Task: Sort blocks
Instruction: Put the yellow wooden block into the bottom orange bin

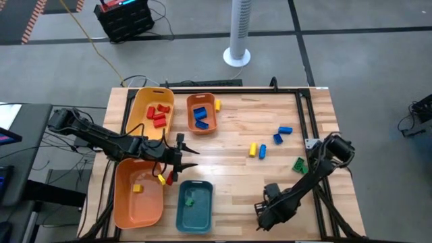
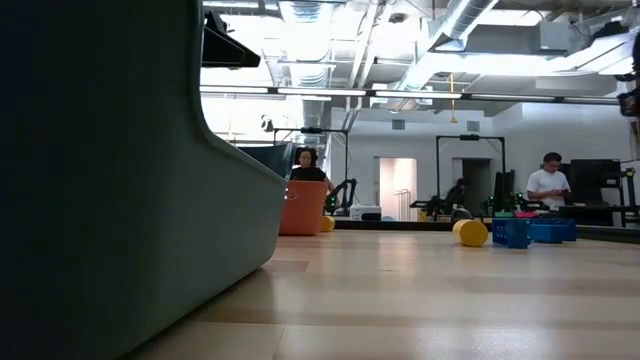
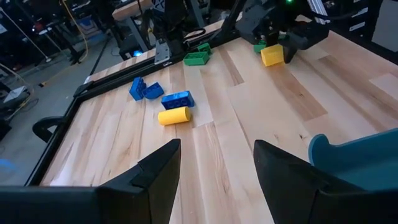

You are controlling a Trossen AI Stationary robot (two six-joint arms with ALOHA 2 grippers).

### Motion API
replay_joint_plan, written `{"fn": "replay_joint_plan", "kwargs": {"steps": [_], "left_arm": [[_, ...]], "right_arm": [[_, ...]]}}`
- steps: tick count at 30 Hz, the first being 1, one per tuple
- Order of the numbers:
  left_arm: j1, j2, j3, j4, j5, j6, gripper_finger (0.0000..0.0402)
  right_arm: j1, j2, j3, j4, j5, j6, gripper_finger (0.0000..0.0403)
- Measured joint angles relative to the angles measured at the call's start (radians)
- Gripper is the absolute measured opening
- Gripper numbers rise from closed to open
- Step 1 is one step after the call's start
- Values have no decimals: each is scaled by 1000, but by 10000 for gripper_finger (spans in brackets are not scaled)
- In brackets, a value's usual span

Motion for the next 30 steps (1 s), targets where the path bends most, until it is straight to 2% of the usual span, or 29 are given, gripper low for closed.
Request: {"fn": "replay_joint_plan", "kwargs": {"steps": [3, 7, 12, 15, 20, 30], "left_arm": [[0, 0, 0, 0, 8, 3, 196], [0, 0, 0, 2, 8, 3, 196], [-2, 0, 0, 42, 8, -6, 196], [-11, -11, 0, 44, 8, -7, 197], [-18, -44, 0, 15, 9, -3, 197], [-18, -72, 0, -26, 8, -6, 197]], "right_arm": [[-29, 0, -4, 0, -9, -71, 227], [-70, 0, -5, -11, 0, -160, 177], [-123, 0, -6, -30, 58, -269, 125], [-159, 0, -7, -36, 93, -343, 123], [-229, -3, -8, -32, 138, -481, 142], [-354, -93, -10, 2, 259, -706, 131]]}}
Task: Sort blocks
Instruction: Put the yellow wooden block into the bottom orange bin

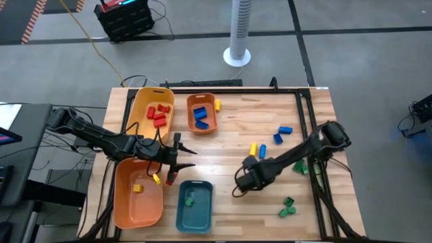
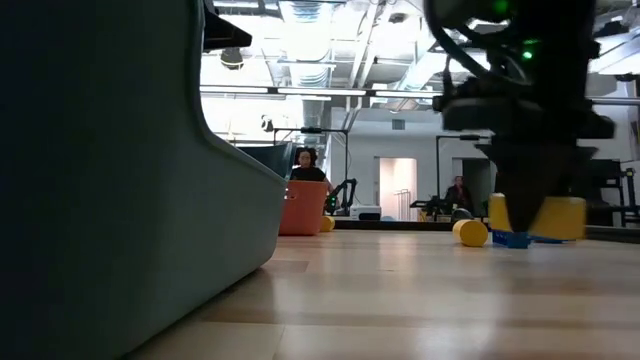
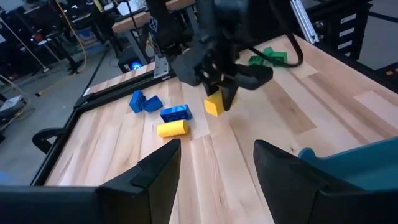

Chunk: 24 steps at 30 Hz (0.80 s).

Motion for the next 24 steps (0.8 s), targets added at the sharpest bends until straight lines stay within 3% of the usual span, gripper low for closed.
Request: {"fn": "replay_joint_plan", "kwargs": {"steps": [12, 17, 24], "left_arm": [[4, -2, 0, -35, -23, 15, 196], [7, -75, 0, -121, -51, 9, 196], [9, -210, 0, -235, -62, -48, 196]], "right_arm": [[-30, -99, 1, 137, 117, -124, 131], [-33, -102, 13, 258, 124, -190, 131], [-36, -102, 102, 266, 185, -283, 131]]}}
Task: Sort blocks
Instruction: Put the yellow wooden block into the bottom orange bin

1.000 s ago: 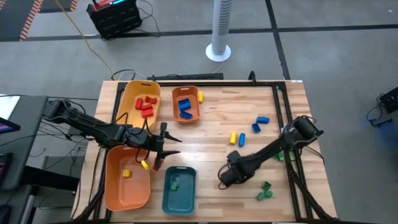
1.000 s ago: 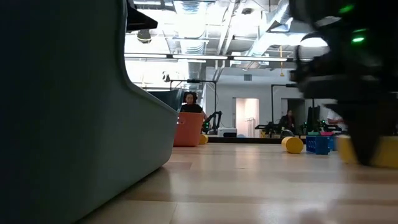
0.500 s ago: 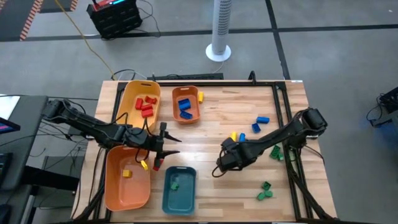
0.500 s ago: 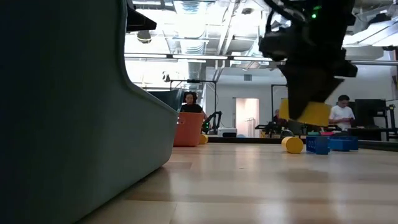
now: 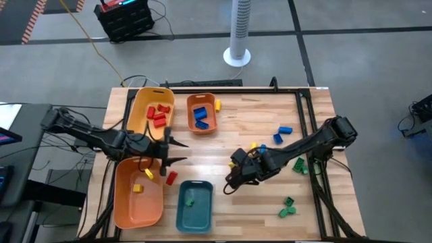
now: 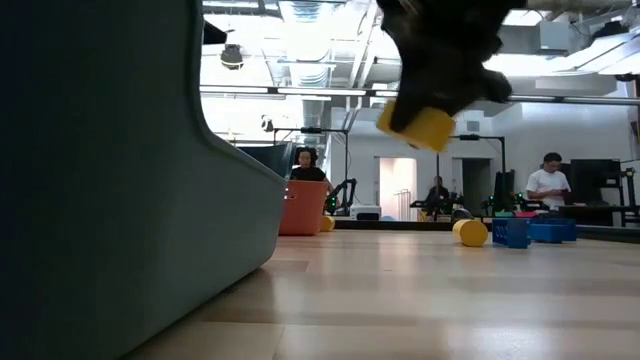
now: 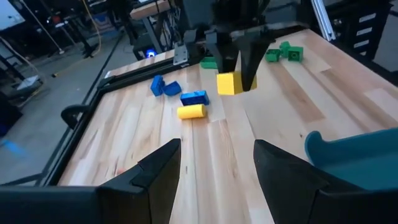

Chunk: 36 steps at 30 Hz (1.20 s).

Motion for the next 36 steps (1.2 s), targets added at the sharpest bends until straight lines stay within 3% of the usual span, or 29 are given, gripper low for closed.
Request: {"fn": "replay_joint_plan", "kwargs": {"steps": [11, 16, 29, 36], "left_arm": [[0, -104, 0, -113, -3, -39, 196], [0, -131, 0, -115, -54, -39, 196], [0, -148, -1, -167, -53, -38, 196], [0, -148, -1, -158, -57, -64, 196]], "right_arm": [[2, 0, 116, -9, 62, -91, 130], [2, 6, 167, -8, 91, -114, 130], [-1, 244, 534, -150, 90, -251, 130], [54, 299, 581, -109, 162, -353, 130]]}}
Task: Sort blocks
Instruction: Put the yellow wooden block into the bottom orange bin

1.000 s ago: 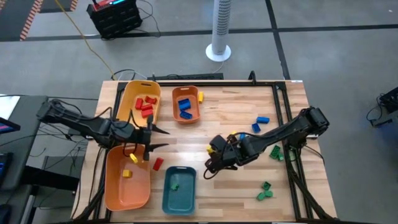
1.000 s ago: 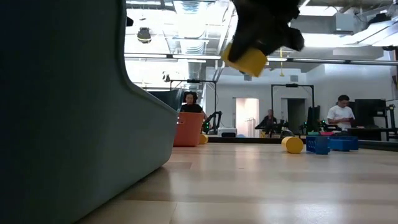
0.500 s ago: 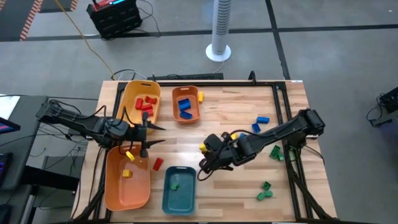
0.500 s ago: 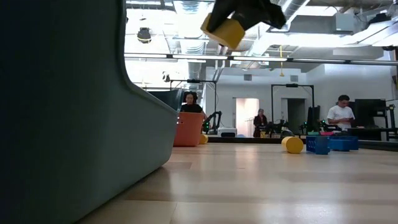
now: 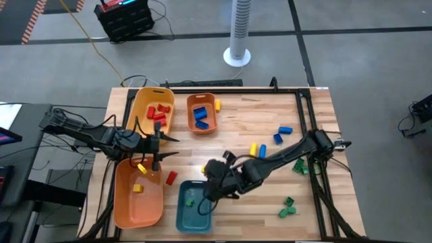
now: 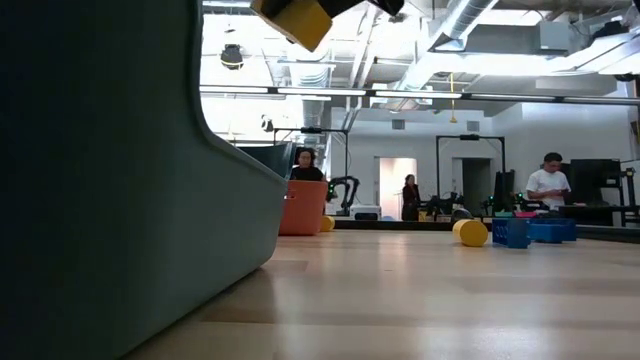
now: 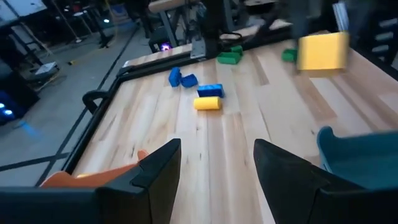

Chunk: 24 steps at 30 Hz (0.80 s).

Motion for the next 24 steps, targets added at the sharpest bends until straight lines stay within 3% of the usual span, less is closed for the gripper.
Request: {"fn": "replay_joint_plan", "kwargs": {"steps": [6, 14, 19, 24], "left_arm": [[-1, -11, 0, 53, -46, -48, 196], [-7, -83, 0, 64, -45, -144, 196], [-7, -120, 0, 69, -40, -180, 196], [-7, -182, 1, -20, 129, -209, 196]], "right_arm": [[25, -3, -29, 195, 17, -189, 130], [13, -4, -64, 247, 17, -320, 130], [-18, -4, -151, 472, -86, -405, 130], [-42, -4, -170, 539, -148, -448, 130]]}}
